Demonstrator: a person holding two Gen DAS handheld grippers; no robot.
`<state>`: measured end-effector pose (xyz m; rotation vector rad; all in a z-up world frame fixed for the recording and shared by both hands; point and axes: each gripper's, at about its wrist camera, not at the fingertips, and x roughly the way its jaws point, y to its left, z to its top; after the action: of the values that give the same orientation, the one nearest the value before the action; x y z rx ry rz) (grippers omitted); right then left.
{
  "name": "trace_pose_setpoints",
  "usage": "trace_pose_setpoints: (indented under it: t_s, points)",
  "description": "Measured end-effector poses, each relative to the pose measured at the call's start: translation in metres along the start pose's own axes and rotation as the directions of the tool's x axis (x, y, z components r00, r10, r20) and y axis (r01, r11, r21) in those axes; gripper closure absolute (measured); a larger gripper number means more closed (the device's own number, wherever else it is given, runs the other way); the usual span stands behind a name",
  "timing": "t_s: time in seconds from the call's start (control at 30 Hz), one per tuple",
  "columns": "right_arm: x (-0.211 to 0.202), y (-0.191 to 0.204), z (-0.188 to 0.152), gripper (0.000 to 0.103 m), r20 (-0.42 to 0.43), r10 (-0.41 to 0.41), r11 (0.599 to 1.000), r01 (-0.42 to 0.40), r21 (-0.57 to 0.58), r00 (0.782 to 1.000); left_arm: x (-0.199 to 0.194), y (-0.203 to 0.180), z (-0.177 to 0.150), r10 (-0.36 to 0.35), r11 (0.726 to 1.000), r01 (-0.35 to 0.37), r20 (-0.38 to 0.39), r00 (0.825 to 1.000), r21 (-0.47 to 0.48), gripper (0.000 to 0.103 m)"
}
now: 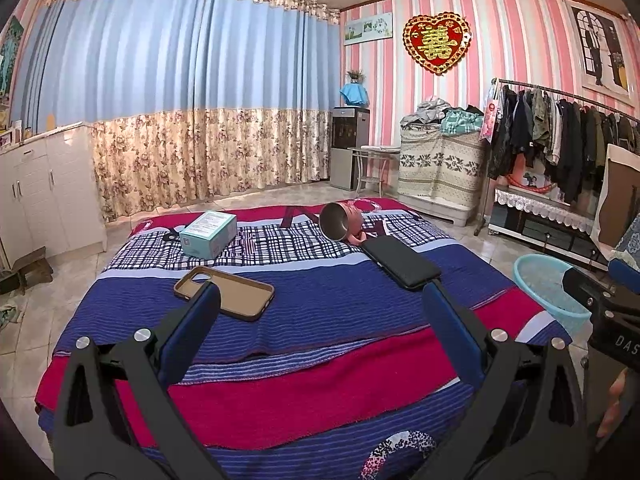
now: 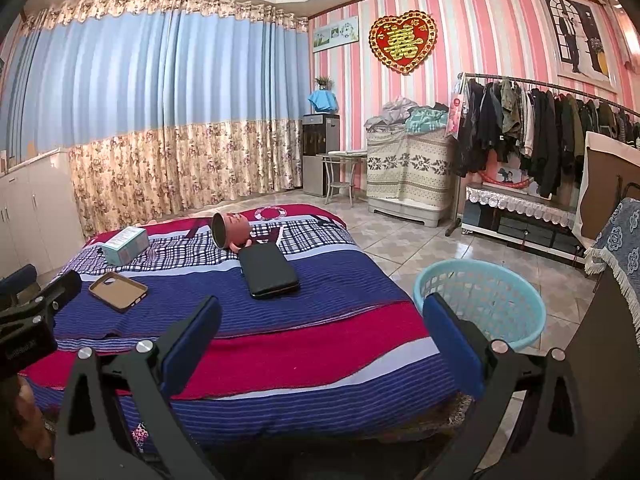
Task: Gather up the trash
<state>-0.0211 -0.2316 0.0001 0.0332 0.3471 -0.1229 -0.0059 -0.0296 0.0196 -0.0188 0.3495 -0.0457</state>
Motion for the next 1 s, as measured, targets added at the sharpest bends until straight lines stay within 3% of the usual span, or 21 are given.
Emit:
trace_pose_setpoints:
  t_s: [1.0]
  points:
    - [0.0003, -0.0018, 0.0003, 0.005, -0.005, 0.0, 1.0, 0.0, 0.0, 1.0, 0.0013, 0.0037, -0.0002, 0.004, 1.0, -0.004, 0.005, 1.0, -0.003, 0.005]
